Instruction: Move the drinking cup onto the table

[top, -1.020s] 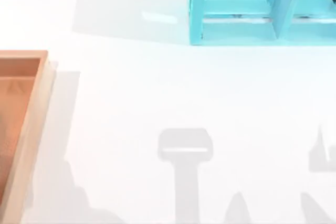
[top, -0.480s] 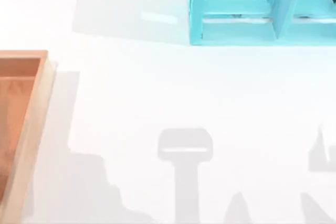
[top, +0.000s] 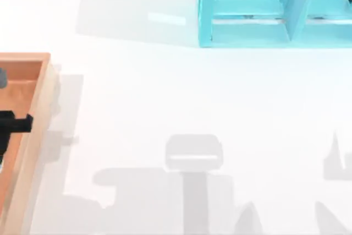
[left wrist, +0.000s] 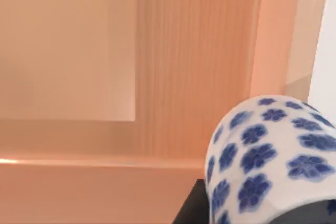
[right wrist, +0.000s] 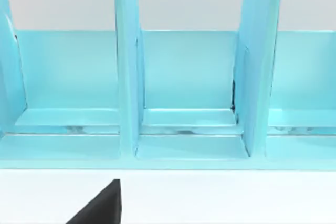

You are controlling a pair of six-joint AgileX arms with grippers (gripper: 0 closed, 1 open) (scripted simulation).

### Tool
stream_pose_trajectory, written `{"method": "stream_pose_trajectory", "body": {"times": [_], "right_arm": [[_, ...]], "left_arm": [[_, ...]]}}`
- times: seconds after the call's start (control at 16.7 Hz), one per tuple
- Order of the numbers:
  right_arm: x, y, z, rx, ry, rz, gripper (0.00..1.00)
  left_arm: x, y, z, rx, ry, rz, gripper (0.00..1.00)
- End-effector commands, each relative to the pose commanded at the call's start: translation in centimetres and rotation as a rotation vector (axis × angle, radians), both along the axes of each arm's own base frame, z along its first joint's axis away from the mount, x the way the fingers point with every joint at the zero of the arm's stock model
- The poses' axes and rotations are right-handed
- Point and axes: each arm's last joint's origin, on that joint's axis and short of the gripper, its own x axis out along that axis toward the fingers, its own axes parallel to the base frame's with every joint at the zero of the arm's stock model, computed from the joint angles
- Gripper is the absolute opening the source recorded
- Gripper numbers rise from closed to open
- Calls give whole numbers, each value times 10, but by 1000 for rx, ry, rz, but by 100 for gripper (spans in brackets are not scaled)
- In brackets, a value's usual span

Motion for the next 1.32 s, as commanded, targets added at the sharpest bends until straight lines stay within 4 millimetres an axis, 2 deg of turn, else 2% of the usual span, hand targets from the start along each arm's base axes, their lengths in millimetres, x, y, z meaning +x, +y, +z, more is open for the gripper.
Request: {"method": "stream_pose_trajectory", "body": {"times": [0.18,0.48,0.6,0.72,0.84,0.96,1.14,1.32], "right_arm": [[0,0,0,0,0,0,100],[0,0,0,0,0,0,100],[0,0,0,0,0,0,100],[0,0,0,0,0,0,100],[0,0,0,0,0,0,100],[0,0,0,0,0,0,100],[0,0,0,0,0,0,100],[0,0,0,0,0,0,100]], "left_arm": [[-8,-12,9,0,15,-25,0],[-7,-11,7,0,22,-23,0],[0,-17,9,2,31,-19,0],[14,-32,13,7,48,-13,0],[35,-56,19,14,62,-9,0],[58,-91,25,19,67,-8,0],[85,-159,30,19,60,-11,0],[90,-232,28,11,43,-16,0]]}}
